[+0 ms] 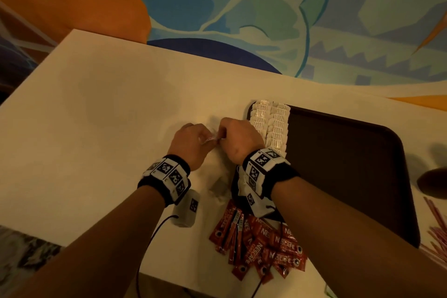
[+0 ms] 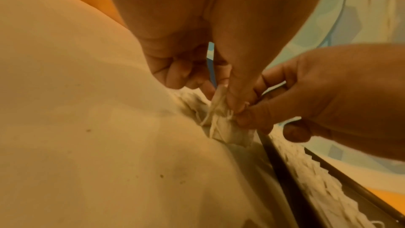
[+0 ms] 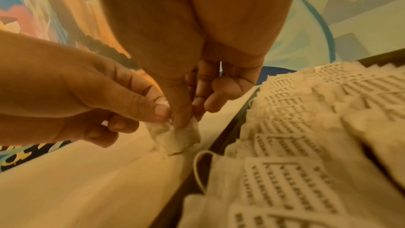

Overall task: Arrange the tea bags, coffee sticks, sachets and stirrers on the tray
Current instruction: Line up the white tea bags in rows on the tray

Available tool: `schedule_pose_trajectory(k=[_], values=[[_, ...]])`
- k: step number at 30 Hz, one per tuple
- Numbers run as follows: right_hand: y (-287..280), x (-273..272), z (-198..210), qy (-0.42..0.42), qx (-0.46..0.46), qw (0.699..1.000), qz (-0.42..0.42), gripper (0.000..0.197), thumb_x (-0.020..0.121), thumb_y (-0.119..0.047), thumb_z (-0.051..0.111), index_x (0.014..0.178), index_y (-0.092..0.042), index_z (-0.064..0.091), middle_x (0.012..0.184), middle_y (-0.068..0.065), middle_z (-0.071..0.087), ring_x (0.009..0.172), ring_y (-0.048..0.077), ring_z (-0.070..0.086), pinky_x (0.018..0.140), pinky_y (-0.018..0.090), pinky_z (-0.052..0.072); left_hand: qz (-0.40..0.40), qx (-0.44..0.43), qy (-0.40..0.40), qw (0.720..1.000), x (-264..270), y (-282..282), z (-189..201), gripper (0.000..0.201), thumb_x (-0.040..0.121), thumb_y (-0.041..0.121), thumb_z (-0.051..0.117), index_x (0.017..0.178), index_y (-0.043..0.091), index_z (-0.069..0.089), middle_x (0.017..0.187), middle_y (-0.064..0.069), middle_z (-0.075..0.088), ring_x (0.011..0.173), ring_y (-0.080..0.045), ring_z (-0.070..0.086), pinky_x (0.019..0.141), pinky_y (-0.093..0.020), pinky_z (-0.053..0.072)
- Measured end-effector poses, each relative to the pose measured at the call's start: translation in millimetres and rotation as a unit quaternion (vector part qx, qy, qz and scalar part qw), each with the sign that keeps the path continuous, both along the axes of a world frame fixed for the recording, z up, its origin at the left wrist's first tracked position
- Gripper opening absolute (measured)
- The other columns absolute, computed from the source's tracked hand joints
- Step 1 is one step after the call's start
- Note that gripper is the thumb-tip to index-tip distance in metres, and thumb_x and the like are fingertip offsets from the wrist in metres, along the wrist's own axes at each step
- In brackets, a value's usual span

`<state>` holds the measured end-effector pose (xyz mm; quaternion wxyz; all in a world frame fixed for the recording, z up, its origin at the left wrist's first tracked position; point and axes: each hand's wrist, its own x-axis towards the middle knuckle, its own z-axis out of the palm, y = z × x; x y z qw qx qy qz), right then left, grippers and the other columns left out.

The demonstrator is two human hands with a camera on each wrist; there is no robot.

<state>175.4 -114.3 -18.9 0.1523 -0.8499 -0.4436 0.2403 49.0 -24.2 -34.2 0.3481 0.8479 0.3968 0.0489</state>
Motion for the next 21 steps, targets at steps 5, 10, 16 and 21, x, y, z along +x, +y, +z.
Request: schedule_pose_trajectory(k=[5,10,16,21], values=[[-26,-4,8,0.084,0.074,0.993,-0.021,0.018,0.087,-0.022,0.077,0.099,-0.025,0.065,0.088,-0.002,0.071,0.082,0.020,0.067,0.076,0.040,0.060,0.002,-0.044,0.000,0.999,-18,-1,14,0.016,0.086,0.042,0.078,0.085,0.030,0.067,0.095,0.011,0.066,0.077,-0.006,0.056,0.062,-0.020,0.037],[-61,-3,17,0.150,0.128,0.979,-0.050,0.019,0.084,-0.018,0.082,0.096,-0.024,0.070,0.085,-0.006,0.069,0.078,0.010,0.064,0.073,0.031,0.058,0.002,-0.048,-0.031,0.998,-33,-7,28,0.016,0.086,0.042,0.077,0.081,0.030,0.068,0.084,0.009,0.068,0.080,-0.012,0.063,0.066,-0.024,0.043],[-111,-1,26,0.191,0.131,0.971,-0.061,0.032,0.082,-0.022,0.086,0.103,-0.033,0.064,0.085,-0.007,0.070,0.078,0.008,0.065,0.070,0.017,0.054,-0.024,-0.085,-0.086,0.992,-45,-36,36,0.011,0.086,0.030,0.079,0.081,0.029,0.069,0.078,0.014,0.072,0.077,-0.004,0.065,0.066,-0.011,0.044],[-159,10,30,0.177,0.098,0.977,-0.065,0.014,0.086,-0.029,0.083,0.095,-0.032,0.073,0.086,-0.015,0.070,0.082,0.000,0.065,0.072,0.014,0.051,-0.103,-0.096,-0.078,0.987,-32,-65,37,0.011,0.089,0.030,0.077,0.083,0.031,0.068,0.082,0.016,0.072,0.081,-0.005,0.067,0.067,-0.012,0.047]])
